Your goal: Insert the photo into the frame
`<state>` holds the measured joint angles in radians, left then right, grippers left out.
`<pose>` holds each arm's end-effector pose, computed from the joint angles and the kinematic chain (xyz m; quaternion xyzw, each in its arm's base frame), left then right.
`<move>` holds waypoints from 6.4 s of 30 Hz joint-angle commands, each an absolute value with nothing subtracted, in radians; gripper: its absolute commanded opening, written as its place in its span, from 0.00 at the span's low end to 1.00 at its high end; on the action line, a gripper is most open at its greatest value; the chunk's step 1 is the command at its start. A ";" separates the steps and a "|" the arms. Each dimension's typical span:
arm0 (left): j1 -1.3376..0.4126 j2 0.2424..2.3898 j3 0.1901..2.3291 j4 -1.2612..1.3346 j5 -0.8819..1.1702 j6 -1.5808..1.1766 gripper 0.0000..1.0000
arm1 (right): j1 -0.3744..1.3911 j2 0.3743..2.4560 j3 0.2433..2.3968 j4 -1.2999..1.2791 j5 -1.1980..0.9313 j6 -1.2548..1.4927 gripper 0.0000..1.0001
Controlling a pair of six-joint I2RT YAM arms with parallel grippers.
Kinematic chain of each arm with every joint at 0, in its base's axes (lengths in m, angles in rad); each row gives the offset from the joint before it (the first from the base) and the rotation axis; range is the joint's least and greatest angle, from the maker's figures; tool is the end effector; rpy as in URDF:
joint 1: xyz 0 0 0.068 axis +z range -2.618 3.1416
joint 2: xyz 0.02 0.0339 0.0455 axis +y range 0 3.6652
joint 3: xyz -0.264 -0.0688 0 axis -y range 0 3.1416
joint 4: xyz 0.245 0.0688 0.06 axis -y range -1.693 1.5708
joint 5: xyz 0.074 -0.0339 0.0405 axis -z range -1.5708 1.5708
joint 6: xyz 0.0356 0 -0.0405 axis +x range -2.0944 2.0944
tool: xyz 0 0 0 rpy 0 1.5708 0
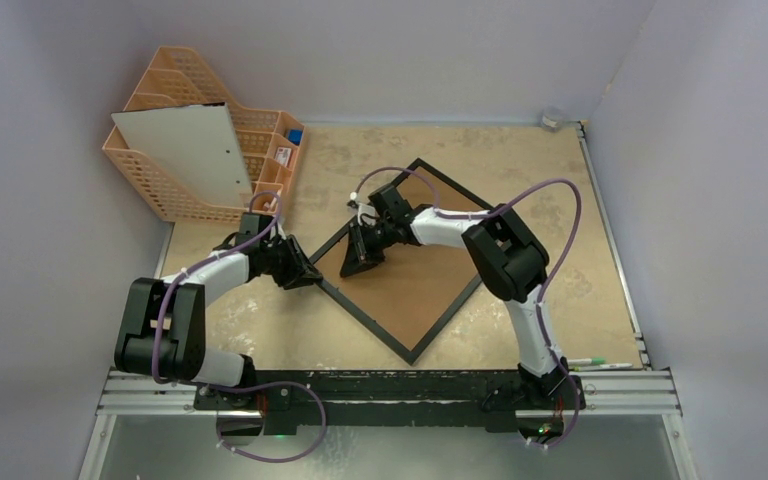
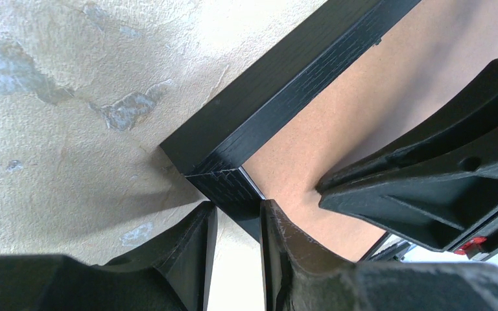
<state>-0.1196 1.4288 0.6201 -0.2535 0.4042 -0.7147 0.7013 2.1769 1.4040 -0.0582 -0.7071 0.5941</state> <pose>0.2437 -0.0434 0.1458 -0.2297 0.9213 -0.2775 0.1466 0.3333 0.3118 0.1277 -0.1718 0.8668 0.4620 0.0757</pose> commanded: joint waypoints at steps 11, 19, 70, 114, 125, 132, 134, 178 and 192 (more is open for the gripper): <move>-0.114 1.451 0.626 -0.291 0.357 -0.664 0.35 | 0.658 1.993 1.268 -0.055 -0.456 0.431 0.32; -0.114 1.455 0.630 -0.275 0.359 -0.674 0.41 | 0.754 1.853 1.082 -0.005 -0.680 0.387 0.32; -0.114 1.461 0.615 -0.301 0.324 -0.670 0.39 | 0.670 1.892 0.760 0.105 -0.582 0.422 0.06; -0.114 1.339 0.690 -0.304 0.437 -0.647 0.63 | 0.503 1.522 1.135 -0.128 0.089 0.603 0.38; -0.115 1.278 0.692 -0.435 0.391 -0.647 0.70 | 0.167 1.756 1.353 -0.155 0.116 0.533 0.90; -0.116 1.265 0.627 -0.359 0.428 -0.697 0.78 | 0.083 1.954 1.404 -0.091 -0.061 0.448 0.92; -0.117 1.283 0.623 -0.334 0.448 -0.695 0.79 | 0.076 1.965 1.395 -0.071 -0.090 0.436 0.92; -0.360 1.854 1.367 -0.420 0.094 -0.628 0.79 | 0.015 1.390 1.002 -0.138 0.137 0.603 0.91; -0.448 1.723 1.074 -0.334 0.180 -0.767 0.83 | -0.132 1.832 1.269 -0.164 -0.095 0.396 0.95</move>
<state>-0.4534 1.7287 1.0950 -0.3908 0.1097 -0.7273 -0.1200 1.8156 1.2381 -0.1146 0.0334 0.4862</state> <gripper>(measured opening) 0.827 0.957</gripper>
